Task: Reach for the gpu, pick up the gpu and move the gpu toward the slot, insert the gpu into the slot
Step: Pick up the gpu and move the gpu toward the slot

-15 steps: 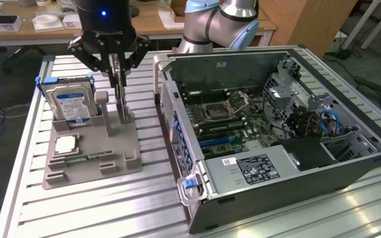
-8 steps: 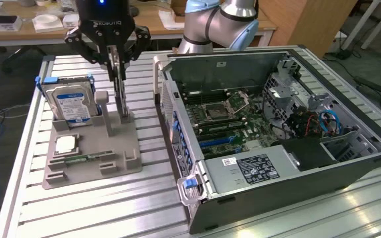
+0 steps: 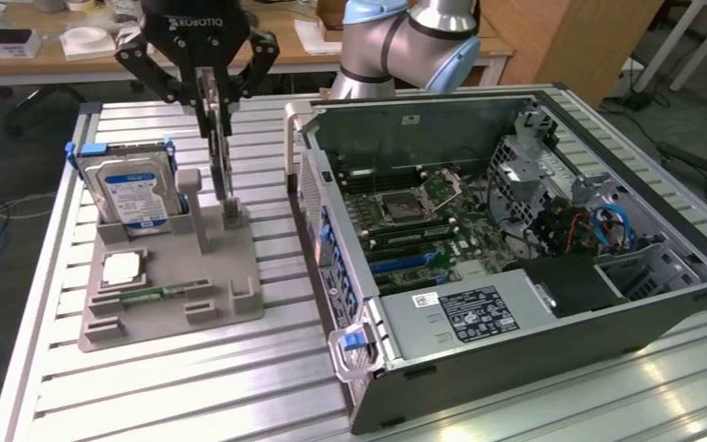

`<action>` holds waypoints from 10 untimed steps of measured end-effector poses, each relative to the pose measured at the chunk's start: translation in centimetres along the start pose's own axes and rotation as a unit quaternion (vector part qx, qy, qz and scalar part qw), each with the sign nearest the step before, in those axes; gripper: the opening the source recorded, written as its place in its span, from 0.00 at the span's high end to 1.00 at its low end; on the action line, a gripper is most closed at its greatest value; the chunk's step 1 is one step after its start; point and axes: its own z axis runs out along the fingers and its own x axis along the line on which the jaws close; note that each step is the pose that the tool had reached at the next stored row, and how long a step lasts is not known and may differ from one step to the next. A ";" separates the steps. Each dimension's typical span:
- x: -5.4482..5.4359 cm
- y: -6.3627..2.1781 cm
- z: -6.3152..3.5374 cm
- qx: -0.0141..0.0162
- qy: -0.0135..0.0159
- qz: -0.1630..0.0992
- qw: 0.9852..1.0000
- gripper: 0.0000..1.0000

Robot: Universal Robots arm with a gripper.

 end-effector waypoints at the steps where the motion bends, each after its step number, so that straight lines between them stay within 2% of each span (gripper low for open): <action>1: 0.0 0.00 -0.16 0.000 0.000 0.000 1.000 0.74; 2: 0.0 0.01 -0.25 0.000 0.000 0.000 1.000 0.74; 3: -0.1 0.02 -0.28 0.001 0.000 0.001 1.000 0.74; 4: -0.1 0.02 -0.33 0.005 0.000 0.003 1.000 0.74; 7: -0.2 0.03 -0.48 0.020 0.000 0.008 1.000 0.74; 8: -0.2 0.03 -0.50 0.023 0.000 0.009 1.000 0.74; 10: -0.4 0.03 -0.52 0.026 -0.001 0.011 1.000 0.74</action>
